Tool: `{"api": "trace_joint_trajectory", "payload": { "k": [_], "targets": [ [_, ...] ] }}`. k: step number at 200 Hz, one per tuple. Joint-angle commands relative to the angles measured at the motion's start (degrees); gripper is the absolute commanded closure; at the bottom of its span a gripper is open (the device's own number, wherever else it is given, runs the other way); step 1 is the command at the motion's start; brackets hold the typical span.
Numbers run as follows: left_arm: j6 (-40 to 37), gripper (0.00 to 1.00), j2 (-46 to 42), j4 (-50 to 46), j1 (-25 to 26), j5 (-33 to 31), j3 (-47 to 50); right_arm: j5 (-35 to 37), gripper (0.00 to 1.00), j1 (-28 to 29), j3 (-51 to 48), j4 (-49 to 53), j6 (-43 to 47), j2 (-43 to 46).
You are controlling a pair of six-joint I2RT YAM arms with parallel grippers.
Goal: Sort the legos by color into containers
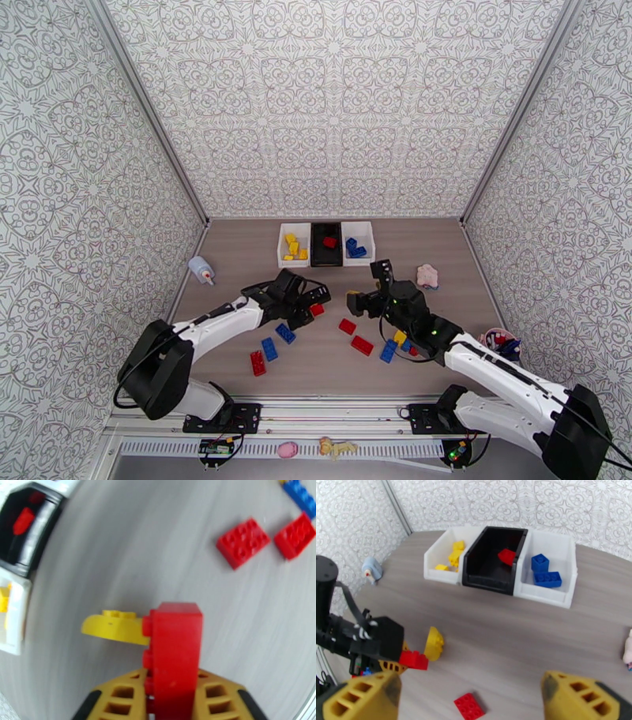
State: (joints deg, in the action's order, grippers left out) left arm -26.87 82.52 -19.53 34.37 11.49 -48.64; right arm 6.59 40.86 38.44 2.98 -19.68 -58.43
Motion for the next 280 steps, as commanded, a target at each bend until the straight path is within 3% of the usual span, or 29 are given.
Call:
{"api": "trace_joint_trajectory", "payload": {
  "k": [1, 34, 63, 80, 124, 175, 225, 280],
  "targets": [
    [10.48, 0.79, -1.75, 14.31, -0.53, 1.43, 2.5, -1.36, 0.02, -0.26, -0.82, 0.38, 0.56, 1.4],
    [28.83, 0.81, 2.76, 26.08, -0.49, -8.61, 0.05, -2.98, 0.02, -0.26, -0.27, -0.33, 1.27, 1.05],
    [33.55, 0.82, 9.81, 28.95, -0.55, -14.24, -5.83, -3.47, 0.02, -0.26, -0.16, -0.71, 1.29, 0.81],
    [38.21, 0.82, 14.81, 25.21, -1.34, -17.72, -12.44, -3.44, 0.02, -0.26, -0.02, -1.06, 1.32, 0.64],
    [43.72, 0.82, 27.9, 12.24, -4.12, -18.34, -31.77, -2.82, 0.02, -0.26, 0.24, -1.44, 1.4, 0.33],
    [44.37, 0.8, 40.25, 4.2, -5.55, -18.45, -48.66, -0.97, 0.02, -0.26, -0.29, -0.68, 0.97, 1.58],
    [42.91, 0.55, 40.43, 5.71, -5.69, -15.73, -50.64, 0.22, 0.02, -0.27, -0.45, 1.2, 0.66, 3.14],
    [38.14, 0.23, 25.54, 14.95, -4.93, -11.39, -33.71, 1.83, 0.02, -0.26, -0.64, 4.13, 0.63, 2.27]
  ]
}}
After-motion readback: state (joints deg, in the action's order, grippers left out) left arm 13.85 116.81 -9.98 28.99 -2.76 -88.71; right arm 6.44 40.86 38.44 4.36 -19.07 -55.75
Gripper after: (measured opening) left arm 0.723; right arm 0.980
